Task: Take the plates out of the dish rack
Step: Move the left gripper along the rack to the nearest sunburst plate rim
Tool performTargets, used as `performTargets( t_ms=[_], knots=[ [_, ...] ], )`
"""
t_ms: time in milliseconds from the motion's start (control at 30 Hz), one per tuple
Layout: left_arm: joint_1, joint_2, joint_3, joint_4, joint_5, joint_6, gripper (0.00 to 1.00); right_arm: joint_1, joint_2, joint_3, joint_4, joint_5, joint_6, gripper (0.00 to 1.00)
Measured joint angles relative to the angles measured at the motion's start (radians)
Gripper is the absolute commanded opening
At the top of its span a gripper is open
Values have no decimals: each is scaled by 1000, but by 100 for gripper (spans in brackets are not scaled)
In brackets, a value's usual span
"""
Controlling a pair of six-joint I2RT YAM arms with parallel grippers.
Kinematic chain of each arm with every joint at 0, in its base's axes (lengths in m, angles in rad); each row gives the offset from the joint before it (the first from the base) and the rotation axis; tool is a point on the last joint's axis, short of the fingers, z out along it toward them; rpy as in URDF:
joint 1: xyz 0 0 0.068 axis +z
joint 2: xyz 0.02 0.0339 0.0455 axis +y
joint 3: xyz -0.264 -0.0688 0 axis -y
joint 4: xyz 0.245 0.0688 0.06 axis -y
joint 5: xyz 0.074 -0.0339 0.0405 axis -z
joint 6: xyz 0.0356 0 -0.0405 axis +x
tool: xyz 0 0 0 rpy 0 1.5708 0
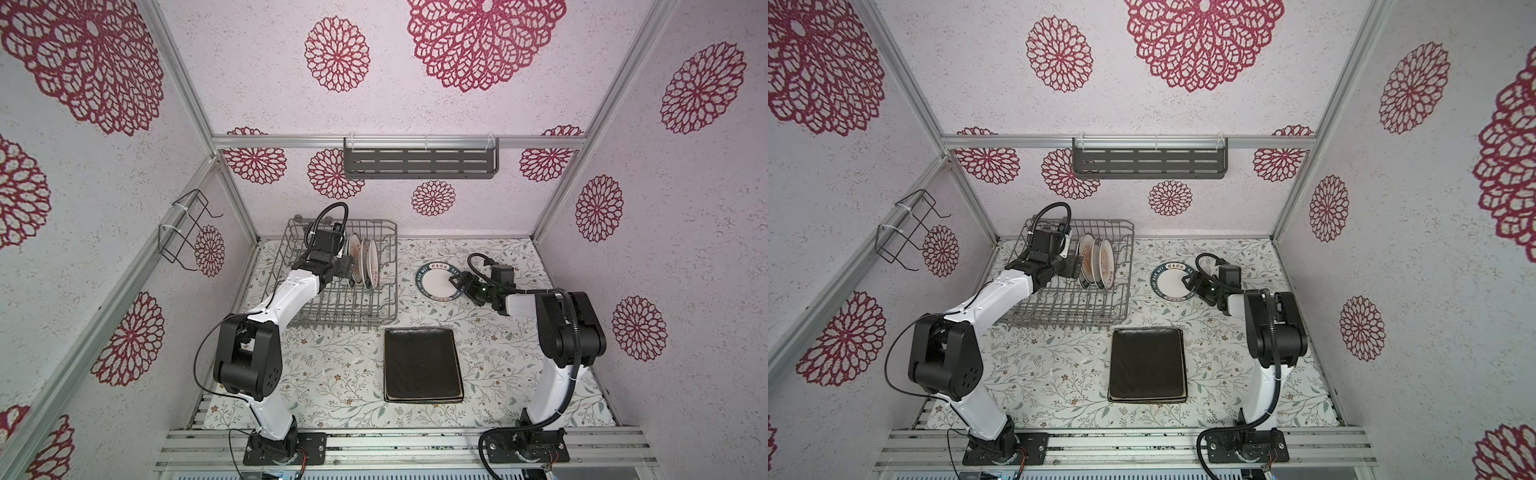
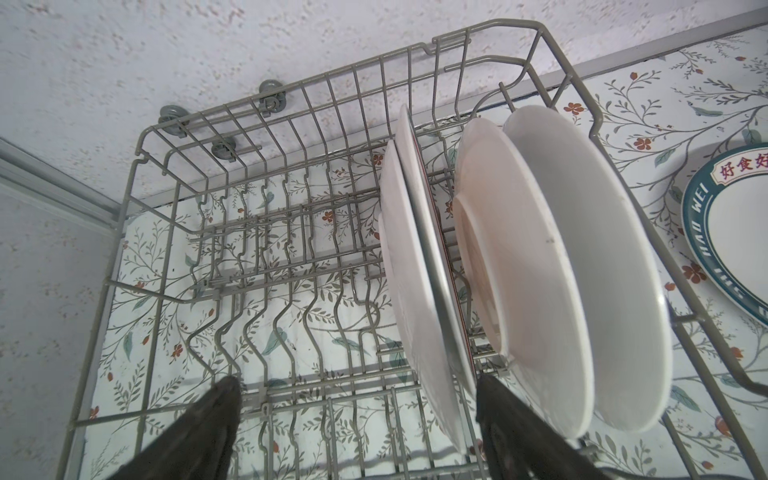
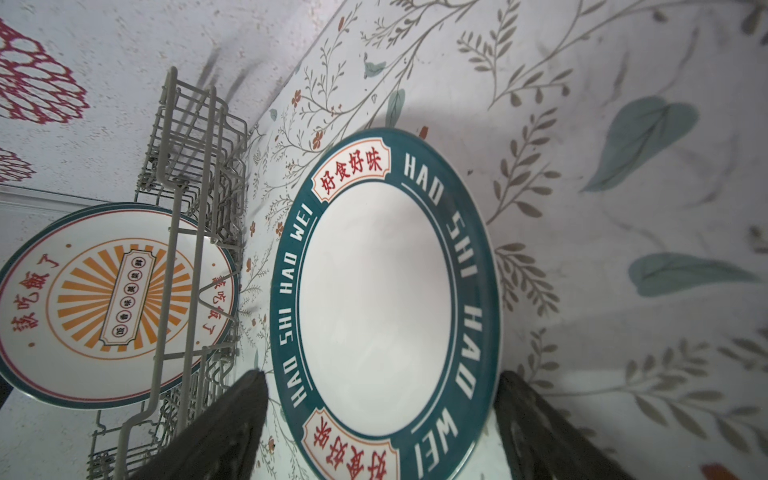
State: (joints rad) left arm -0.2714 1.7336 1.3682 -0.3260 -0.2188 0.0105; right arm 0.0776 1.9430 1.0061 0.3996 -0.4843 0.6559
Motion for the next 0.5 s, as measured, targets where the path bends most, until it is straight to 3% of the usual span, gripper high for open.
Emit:
performTargets(
  t_ms=[267, 500],
  knots=[
    [30, -117, -47, 16, 72, -48, 89, 12, -15, 0, -23, 5, -68, 84],
    [49, -122, -44, 32, 104, -68, 89, 29, -99, 2, -50, 19, -134, 83]
  ],
)
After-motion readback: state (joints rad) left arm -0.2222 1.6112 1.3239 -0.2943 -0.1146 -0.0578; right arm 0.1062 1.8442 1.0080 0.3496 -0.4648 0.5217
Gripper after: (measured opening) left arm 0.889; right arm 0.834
